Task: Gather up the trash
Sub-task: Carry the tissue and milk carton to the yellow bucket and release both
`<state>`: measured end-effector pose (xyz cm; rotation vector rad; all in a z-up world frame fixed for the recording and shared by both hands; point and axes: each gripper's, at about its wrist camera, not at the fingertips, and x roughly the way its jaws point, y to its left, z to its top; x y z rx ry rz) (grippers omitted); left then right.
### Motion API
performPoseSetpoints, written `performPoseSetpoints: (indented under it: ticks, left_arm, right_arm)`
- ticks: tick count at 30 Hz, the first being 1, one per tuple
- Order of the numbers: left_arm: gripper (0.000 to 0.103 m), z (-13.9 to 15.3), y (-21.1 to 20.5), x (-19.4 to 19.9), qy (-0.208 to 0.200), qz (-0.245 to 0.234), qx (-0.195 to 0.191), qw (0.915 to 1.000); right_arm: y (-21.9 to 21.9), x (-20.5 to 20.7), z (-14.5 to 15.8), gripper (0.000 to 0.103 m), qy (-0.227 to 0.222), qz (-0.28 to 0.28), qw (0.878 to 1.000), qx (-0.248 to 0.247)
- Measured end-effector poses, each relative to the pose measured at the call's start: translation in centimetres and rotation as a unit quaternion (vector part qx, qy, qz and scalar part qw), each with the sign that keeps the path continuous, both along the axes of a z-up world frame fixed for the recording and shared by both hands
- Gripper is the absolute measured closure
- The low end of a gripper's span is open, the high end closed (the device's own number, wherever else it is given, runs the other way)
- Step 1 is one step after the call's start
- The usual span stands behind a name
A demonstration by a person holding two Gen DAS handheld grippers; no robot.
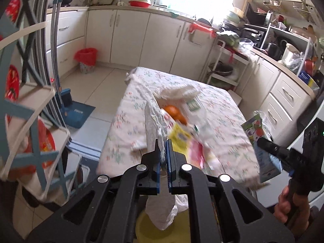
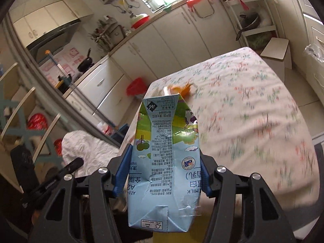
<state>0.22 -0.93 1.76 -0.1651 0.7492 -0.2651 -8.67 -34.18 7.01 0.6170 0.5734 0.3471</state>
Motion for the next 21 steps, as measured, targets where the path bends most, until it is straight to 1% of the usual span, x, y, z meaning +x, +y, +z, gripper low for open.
performPoseSetpoints:
  ticks: [1, 2, 3, 4, 5, 7, 8, 9, 11, 13, 14, 15, 16, 17, 18, 20, 21]
  left_arm:
    - [0.098, -0.1, -0.1, -1.3, 0.005, -0.004, -0.002, 1.0000]
    - [0.098, -0.2, -0.2, -1.9, 0.007, -0.005, -0.003, 1.0000]
    - [0.098, -0.4, -0.3, -2.9, 0.012, -0.008, -0.005, 0.9999]
    - [0.098, -0.7, -0.3, -3.9, 0.016, -0.011, -0.005, 0.9998]
    - [0.098, -0.8, -0.4, -4.6, 0.020, -0.014, -0.005, 0.9997]
    - [0.098, -1.3, -0.7, -6.3, 0.028, -0.021, -0.006, 0.9994]
    - [0.098, -1.6, -0.7, -6.9, 0.032, -0.024, -0.006, 0.9992]
    - [0.098, -1.8, -0.8, -7.1, 0.036, -0.026, -0.005, 0.9990]
    - [0.098, -2.8, -1.0, -8.2, 0.051, -0.032, -0.008, 0.9981]
    - [0.098, -3.8, -1.2, -8.4, 0.067, -0.035, -0.008, 0.9971]
    - [0.098, -4.5, -1.3, -8.6, 0.079, -0.037, -0.009, 0.9961]
    - [0.098, -5.1, -1.4, -8.6, 0.089, -0.038, -0.008, 0.9952]
    - [0.098, -6.4, -1.7, -8.6, 0.113, -0.043, -0.007, 0.9926]
    - [0.098, -7.0, -2.0, -8.5, 0.126, -0.044, -0.006, 0.9910]
    - [0.098, -8.2, -2.2, -8.4, 0.149, -0.046, -0.004, 0.9877]
    - [0.096, -10.9, -2.6, -7.9, 0.206, -0.055, 0.000, 0.9770]
    - [0.091, -12.5, -2.6, -7.6, 0.238, -0.053, -0.001, 0.9698]
  right_arm:
    - [0.5, -1.0, -0.2, 0.046, 0.002, 0.002, 1.000, -0.005]
    - [0.9, -2.5, 1.1, 0.046, 0.004, 0.005, 1.000, -0.007]
    - [1.3, -3.2, 0.5, 0.046, 0.010, 0.008, 1.000, -0.011]
    - [1.6, -4.2, 1.1, 0.046, 0.016, 0.011, 1.000, -0.013]
    - [1.9, -4.9, 0.1, 0.046, 0.024, 0.014, 0.999, -0.017]
    - [2.8, -6.3, 1.3, 0.046, 0.042, 0.022, 0.999, -0.022]
    - [3.7, -6.5, 1.1, 0.046, 0.052, 0.025, 0.998, -0.027]
    - [4.3, -7.4, 2.5, 0.046, 0.062, 0.030, 0.997, -0.028]
    - [5.3, -7.5, 1.3, 0.046, 0.079, 0.037, 0.995, -0.039]
    - [6.4, -7.6, 2.4, 0.046, 0.091, 0.047, 0.993, -0.054]
    - [6.6, -7.9, 3.8, 0.046, 0.094, 0.051, 0.993, -0.057]
    - [7.1, -8.2, 4.3, 0.046, 0.097, 0.053, 0.992, -0.062]
    - [7.1, -8.5, 3.9, 0.046, 0.098, 0.054, 0.991, -0.067]
    - [6.9, -8.7, 4.4, 0.046, 0.099, 0.054, 0.991, -0.070]
    - [6.9, -8.6, 3.7, 0.046, 0.101, 0.053, 0.991, -0.072]
    - [8.0, -8.4, 3.2, 0.046, 0.104, 0.050, 0.990, -0.078]
    - [8.2, -8.3, 3.9, 0.046, 0.106, 0.049, 0.990, -0.080]
